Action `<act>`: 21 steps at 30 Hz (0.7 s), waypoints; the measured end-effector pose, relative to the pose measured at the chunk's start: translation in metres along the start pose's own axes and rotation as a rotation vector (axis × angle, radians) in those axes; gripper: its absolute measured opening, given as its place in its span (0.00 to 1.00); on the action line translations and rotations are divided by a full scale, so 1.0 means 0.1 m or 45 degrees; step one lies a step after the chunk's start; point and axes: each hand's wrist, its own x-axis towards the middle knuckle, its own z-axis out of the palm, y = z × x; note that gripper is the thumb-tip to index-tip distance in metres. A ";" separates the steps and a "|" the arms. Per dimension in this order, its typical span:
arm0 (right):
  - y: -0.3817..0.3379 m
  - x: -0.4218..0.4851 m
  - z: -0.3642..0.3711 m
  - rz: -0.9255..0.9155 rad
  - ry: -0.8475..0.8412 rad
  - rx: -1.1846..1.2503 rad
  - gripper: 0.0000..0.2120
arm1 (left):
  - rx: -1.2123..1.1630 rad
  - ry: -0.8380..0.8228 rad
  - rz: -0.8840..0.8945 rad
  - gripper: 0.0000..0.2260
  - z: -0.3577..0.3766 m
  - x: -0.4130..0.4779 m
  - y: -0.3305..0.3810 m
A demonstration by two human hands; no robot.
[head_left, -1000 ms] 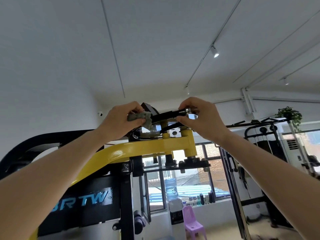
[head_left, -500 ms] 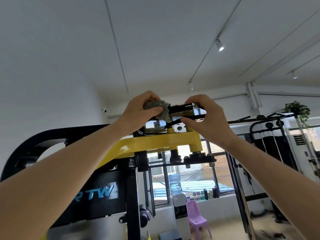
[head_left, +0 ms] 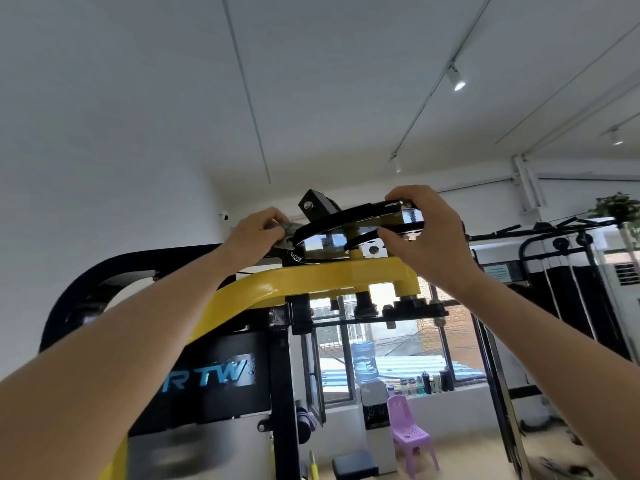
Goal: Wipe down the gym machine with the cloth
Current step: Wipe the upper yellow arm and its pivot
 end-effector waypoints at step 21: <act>-0.15 -0.06 0.13 0.108 0.122 0.027 0.19 | -0.202 0.253 0.337 0.07 0.00 -0.32 0.22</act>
